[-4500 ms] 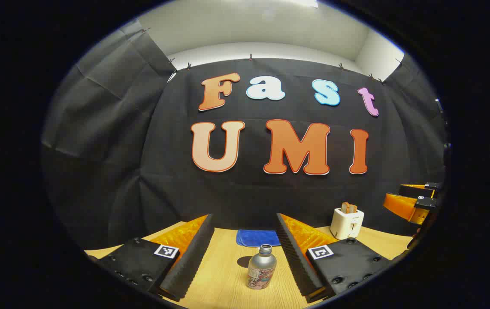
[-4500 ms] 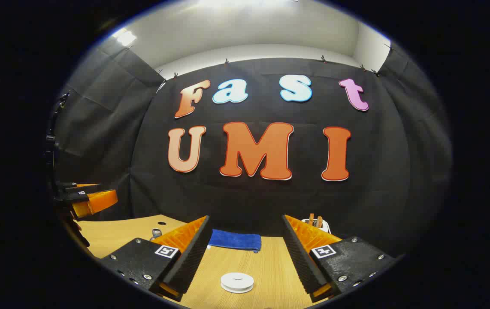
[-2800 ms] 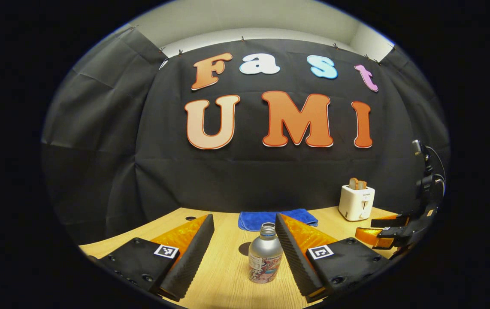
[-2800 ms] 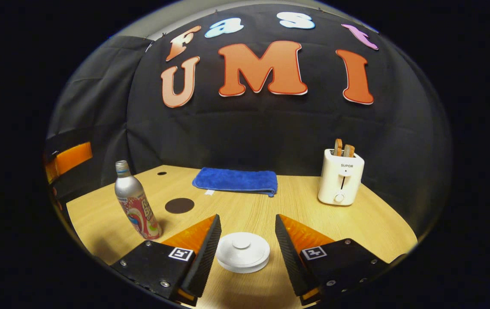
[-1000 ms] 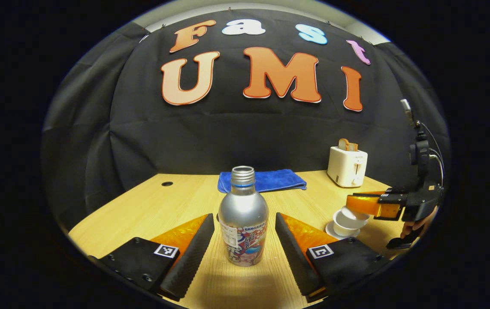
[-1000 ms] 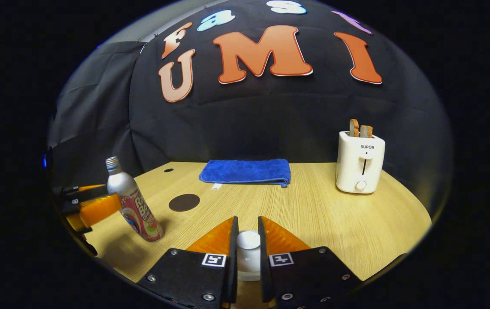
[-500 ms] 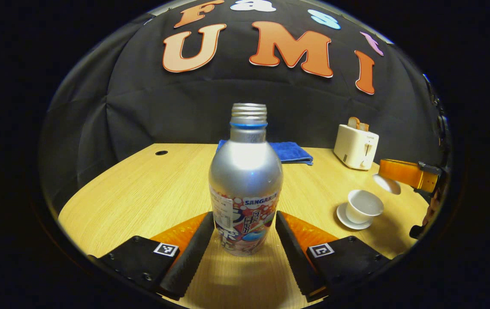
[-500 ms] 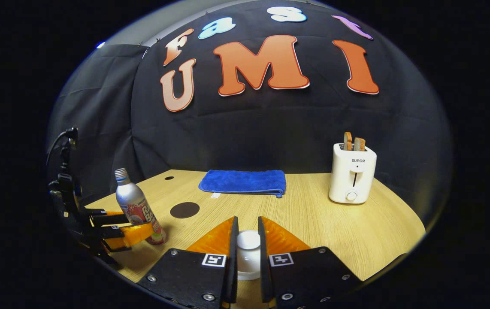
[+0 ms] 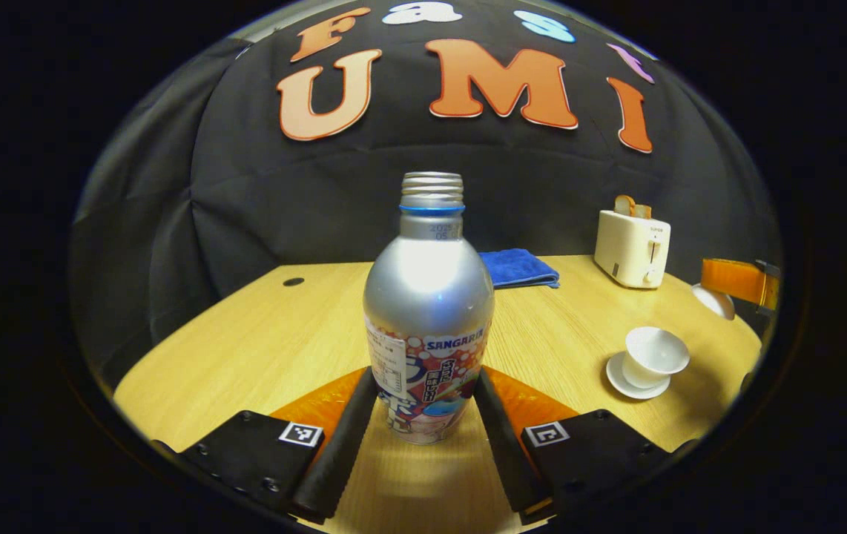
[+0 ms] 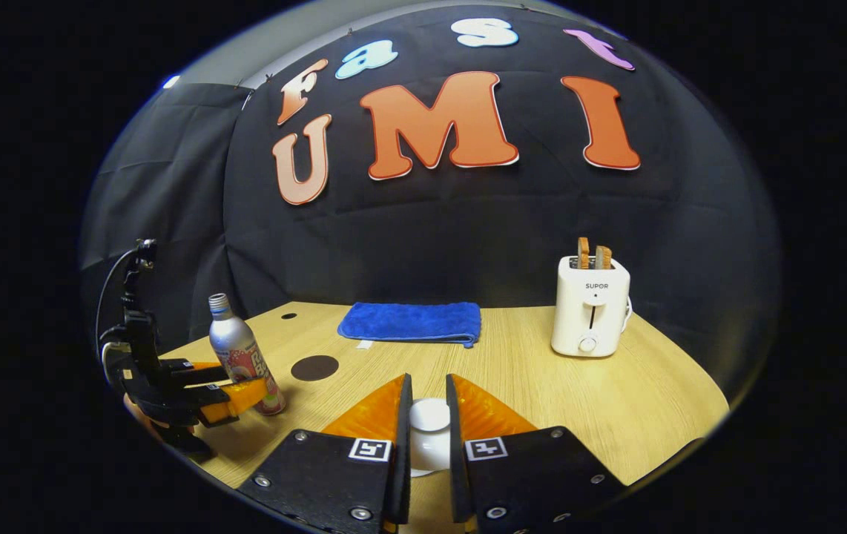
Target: Open the teacup lid with one hand, grasp the water bottle and pour water into the teacup with the other hand; after pouring, place the water bottle on the coaster and then close the teacup lid.
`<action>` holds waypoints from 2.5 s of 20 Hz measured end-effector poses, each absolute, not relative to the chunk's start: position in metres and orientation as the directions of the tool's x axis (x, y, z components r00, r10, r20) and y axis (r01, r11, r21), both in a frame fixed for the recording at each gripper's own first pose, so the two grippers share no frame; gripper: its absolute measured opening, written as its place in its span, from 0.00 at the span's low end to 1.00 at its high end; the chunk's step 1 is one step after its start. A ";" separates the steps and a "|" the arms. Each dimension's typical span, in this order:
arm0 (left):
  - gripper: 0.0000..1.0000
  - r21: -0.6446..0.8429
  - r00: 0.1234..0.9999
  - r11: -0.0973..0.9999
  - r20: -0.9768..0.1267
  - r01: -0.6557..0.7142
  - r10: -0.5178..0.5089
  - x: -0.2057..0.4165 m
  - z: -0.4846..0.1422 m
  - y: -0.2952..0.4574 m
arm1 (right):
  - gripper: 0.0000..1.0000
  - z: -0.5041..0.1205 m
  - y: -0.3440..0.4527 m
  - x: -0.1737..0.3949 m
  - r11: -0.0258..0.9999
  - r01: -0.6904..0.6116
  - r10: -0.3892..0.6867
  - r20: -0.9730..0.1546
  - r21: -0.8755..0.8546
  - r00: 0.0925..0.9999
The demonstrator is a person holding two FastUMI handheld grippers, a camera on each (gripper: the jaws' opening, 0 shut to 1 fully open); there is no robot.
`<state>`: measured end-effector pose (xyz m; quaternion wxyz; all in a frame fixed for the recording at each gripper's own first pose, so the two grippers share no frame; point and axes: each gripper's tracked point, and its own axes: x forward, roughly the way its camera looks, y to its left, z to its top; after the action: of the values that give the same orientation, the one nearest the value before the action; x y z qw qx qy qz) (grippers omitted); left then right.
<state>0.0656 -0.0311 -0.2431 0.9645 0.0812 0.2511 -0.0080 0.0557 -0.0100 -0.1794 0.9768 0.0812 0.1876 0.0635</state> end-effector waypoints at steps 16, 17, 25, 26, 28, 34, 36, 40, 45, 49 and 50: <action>0.84 0.670 0.872 0.658 -0.489 0.344 0.042 0.073 -0.244 -0.070 | 0.22 -0.160 -0.067 0.024 0.982 -0.042 0.097 -0.303 0.183 0.948; 0.84 0.693 0.874 0.626 -0.485 0.358 0.038 0.074 -0.246 -0.073 | 0.22 -0.160 -0.070 0.022 0.983 -0.041 0.096 -0.305 0.182 0.947; 0.84 0.816 0.877 0.394 -0.479 0.424 0.047 0.078 -0.254 -0.088 | 0.22 -0.160 -0.081 0.010 0.984 -0.054 0.103 -0.295 0.170 0.950; 0.84 0.823 0.878 0.370 -0.477 0.431 0.041 0.079 -0.254 -0.089 | 0.22 -0.158 -0.084 0.009 0.984 -0.052 0.101 -0.295 0.168 0.950; 0.84 0.839 0.881 0.325 -0.471 0.437 0.031 0.082 -0.252 -0.093 | 0.22 -0.159 -0.088 0.007 0.984 -0.048 0.097 -0.296 0.169 0.950; 0.84 0.883 0.895 0.173 -0.446 0.437 0.011 0.086 -0.239 -0.104 | 0.22 -0.164 -0.094 0.001 0.984 -0.040 0.094 -0.308 0.176 0.947; 0.84 0.904 0.908 0.096 -0.419 0.417 0.002 0.088 -0.232 -0.105 | 0.22 -0.164 -0.094 0.000 0.984 -0.044 0.097 -0.308 0.175 0.946; 0.84 0.910 0.910 0.000 -0.415 0.415 -0.017 0.090 -0.226 -0.112 | 0.22 -0.165 -0.096 -0.001 0.983 -0.046 0.100 -0.310 0.177 0.946; 0.84 0.912 0.916 -0.121 -0.400 0.392 -0.042 0.099 -0.221 -0.122 | 0.22 -0.166 -0.092 -0.001 0.983 -0.052 0.106 -0.312 0.177 0.944; 0.84 0.908 0.919 -0.187 -0.392 0.376 -0.053 0.101 -0.217 -0.124 | 0.22 -0.166 -0.092 -0.001 0.982 -0.051 0.106 -0.313 0.180 0.944; 0.84 0.906 0.920 -0.207 -0.388 0.370 -0.058 0.102 -0.216 -0.125 | 0.22 -0.167 -0.091 0.000 0.982 -0.052 0.108 -0.315 0.180 0.943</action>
<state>0.1023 -0.1251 -0.2164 0.6214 0.7574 0.1028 -0.1721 -0.0004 -0.0914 -0.1670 0.9820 0.0850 0.1637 0.0408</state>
